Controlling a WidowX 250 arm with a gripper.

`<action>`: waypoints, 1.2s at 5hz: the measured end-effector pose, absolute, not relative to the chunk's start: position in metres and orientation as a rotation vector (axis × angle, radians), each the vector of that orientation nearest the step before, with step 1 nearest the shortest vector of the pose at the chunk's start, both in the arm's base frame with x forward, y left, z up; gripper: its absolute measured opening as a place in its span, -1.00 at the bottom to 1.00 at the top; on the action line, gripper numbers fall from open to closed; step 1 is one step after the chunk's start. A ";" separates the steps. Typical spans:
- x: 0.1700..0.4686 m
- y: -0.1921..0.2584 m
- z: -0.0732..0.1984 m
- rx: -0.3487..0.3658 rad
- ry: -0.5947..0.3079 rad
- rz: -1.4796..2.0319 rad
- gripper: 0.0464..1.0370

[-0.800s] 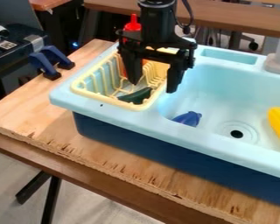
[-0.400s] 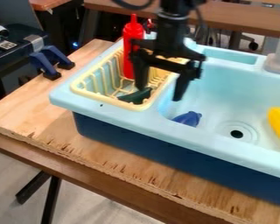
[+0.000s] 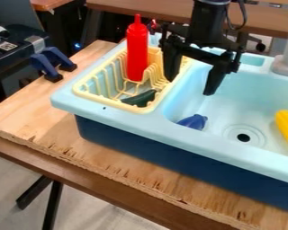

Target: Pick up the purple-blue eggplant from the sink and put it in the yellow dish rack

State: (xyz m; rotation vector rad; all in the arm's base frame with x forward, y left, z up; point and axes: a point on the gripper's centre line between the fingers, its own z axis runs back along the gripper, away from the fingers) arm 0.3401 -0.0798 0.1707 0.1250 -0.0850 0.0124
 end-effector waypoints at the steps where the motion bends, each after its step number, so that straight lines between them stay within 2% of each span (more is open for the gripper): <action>1: 0.345 -0.085 0.161 0.106 -0.076 -0.030 0.93; 3: 0.343 -0.094 0.134 0.059 -0.007 -0.068 0.93; 4: 0.341 -0.097 0.133 0.058 0.000 -0.084 0.93; 6: 0.336 -0.095 0.109 0.060 0.100 -0.090 0.93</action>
